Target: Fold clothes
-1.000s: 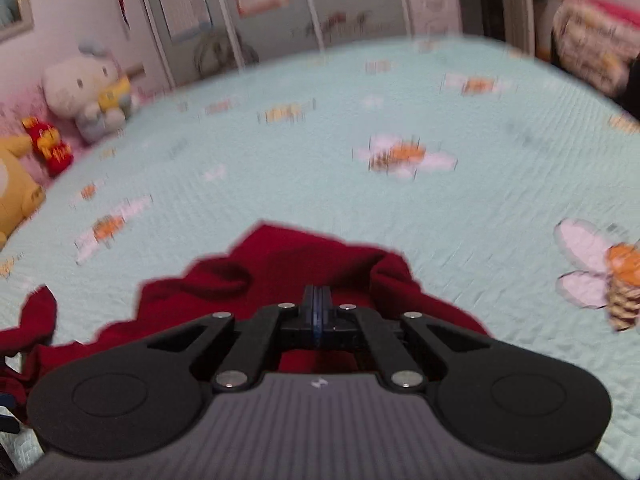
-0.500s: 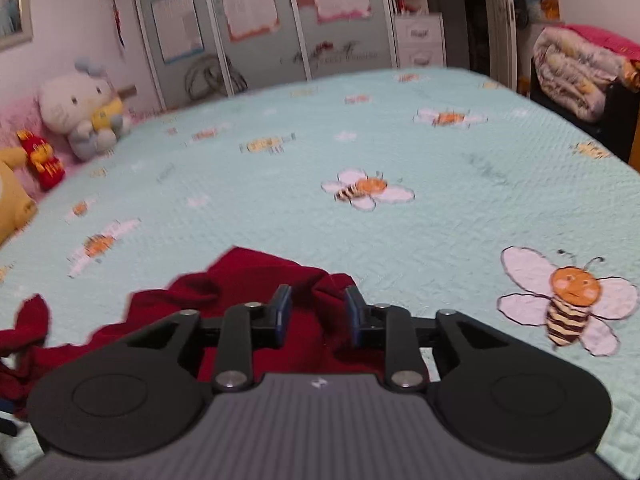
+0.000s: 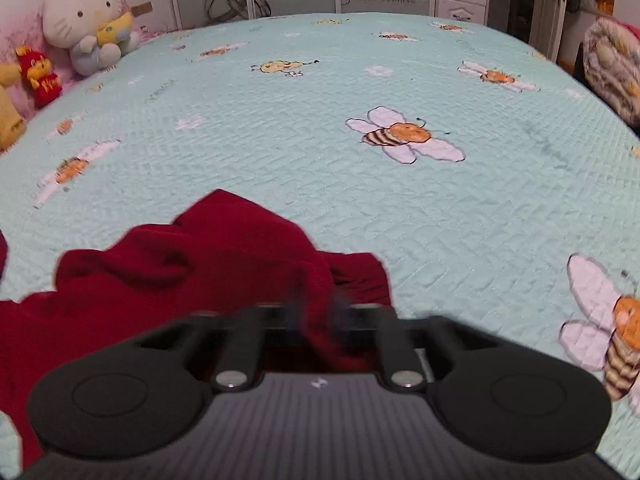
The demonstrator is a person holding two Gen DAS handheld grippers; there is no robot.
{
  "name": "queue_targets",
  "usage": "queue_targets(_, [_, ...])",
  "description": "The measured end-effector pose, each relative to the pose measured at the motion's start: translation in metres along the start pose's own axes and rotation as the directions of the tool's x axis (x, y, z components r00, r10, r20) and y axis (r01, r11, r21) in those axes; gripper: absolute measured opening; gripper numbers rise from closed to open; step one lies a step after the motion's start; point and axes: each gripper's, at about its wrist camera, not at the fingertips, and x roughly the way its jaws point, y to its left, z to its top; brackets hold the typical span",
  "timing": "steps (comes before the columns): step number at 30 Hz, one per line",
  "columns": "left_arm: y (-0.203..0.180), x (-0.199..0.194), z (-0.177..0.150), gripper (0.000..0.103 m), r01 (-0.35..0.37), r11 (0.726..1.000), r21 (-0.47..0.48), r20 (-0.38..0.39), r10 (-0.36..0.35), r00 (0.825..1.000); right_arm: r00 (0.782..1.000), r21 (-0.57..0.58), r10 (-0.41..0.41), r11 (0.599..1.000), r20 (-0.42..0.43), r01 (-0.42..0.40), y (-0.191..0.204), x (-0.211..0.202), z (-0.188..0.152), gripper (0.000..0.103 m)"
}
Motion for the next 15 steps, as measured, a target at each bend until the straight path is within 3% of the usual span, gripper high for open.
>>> queue_targets(6, [0.009,0.004,0.009,0.066,0.088,0.987,-0.138,0.012,-0.087,0.996,0.989,0.028,-0.005,1.000,0.151,0.000,0.010,-0.063,-0.013,0.003])
queue_targets(10, [0.013,0.012,0.022,0.073,0.145,0.956,-0.254,0.028,-0.142,0.989,0.966,0.070,0.007,0.997,0.259,-0.026,0.007,-0.126,-0.033,0.003])
queue_targets(11, [0.015,0.017,0.024,0.073,0.169,0.938,-0.304,0.022,-0.170,0.985,0.963,0.079,0.015,0.996,0.270,-0.037,0.006,-0.140,-0.039,0.003])
queue_targets(15, [0.005,0.026,0.024,0.073,0.221,0.909,-0.355,0.020,-0.228,0.973,0.963,0.098,0.013,0.994,0.268,-0.041,-0.003,-0.183,-0.071,0.003])
